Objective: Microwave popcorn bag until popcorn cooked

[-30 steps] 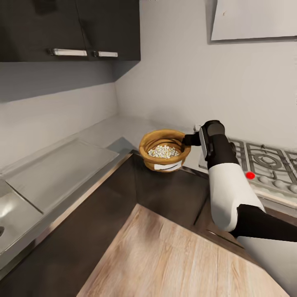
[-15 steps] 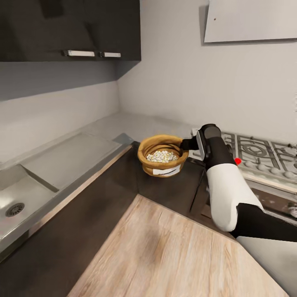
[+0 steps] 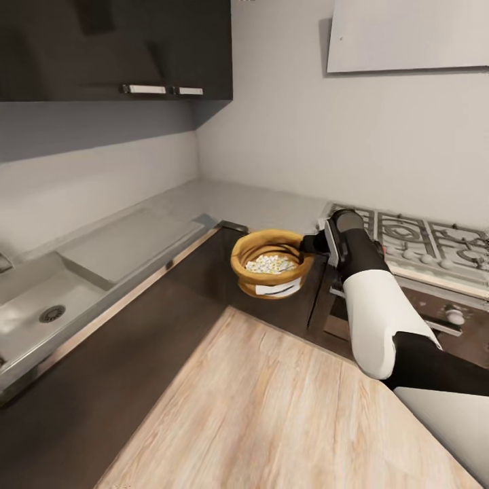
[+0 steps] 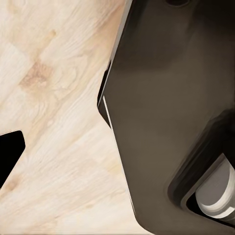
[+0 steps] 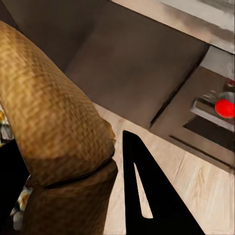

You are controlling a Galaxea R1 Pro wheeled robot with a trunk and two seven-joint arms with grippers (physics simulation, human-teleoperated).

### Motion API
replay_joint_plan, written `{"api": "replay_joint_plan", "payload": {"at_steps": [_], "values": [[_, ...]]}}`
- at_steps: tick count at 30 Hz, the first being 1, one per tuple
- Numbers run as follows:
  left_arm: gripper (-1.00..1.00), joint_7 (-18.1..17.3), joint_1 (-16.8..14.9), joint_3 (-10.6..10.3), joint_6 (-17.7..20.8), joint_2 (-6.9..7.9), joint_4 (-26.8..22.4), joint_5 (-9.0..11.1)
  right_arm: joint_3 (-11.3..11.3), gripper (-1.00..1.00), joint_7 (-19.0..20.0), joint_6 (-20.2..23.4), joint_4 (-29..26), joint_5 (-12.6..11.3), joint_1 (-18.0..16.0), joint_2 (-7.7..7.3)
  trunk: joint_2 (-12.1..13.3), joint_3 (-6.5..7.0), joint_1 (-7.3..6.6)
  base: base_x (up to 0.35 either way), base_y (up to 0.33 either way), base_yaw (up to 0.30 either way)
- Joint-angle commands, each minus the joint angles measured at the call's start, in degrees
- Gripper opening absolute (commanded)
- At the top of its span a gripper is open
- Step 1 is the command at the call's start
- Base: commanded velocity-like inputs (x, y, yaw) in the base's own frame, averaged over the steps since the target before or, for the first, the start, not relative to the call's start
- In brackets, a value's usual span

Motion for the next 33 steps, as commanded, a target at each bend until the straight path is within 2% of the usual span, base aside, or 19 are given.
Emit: {"api": "replay_joint_plan", "payload": {"at_steps": [1, 2, 5, 18, 23, 33], "values": [[1.0, 0.12, -0.03, 0.07, -0.19, -0.01, 0.03, 0.13, -0.3, -1.0, 0.52, 0.16, -0.06, 0.28, -0.05, -0.54, -0.04, -0.06, -0.03, -0.346, 0.0, 0.0], [1.0, 0.12, -0.03, 0.07, -0.18, -0.01, 0.03, 0.13, -0.29, -1.0, 0.56, 0.16, -0.06, 0.22, -0.05, -1.16, -0.04, -0.06, -0.03, -0.346, 0.0, 0.0], [1.0, 0.12, -0.03, 0.07, -0.19, -0.01, 0.03, 0.13, -0.29, -1.0, 0.52, 0.16, -0.06, 0.24, -0.05, -1.63, -0.04, -0.06, -0.03, -0.346, 0.0, 0.0], [1.0, 0.12, -0.03, 0.07, -0.14, -0.01, 0.04, 0.13, -0.29, -1.0, 0.54, 0.16, -0.06, 0.18, -0.05, -1.73, -0.04, -0.06, -0.03, -0.346, 0.0, 0.0], [1.0, 0.12, -0.03, 0.01, -0.13, -0.08, 0.03, 0.13, -0.29, -1.0, 2.22, 0.16, -0.06, 0.08, -0.05, -1.72, -0.04, -0.06, -0.03, -0.346, 0.0, 0.0], [1.0, 0.13, -0.03, 0.07, -0.19, -0.05, 0.04, 0.13, -0.29, -1.0, 2.35, 0.16, -0.06, 0.24, -0.05, -2.06, -0.04, -0.06, -0.03, -0.346, 0.0, 0.0]]}}
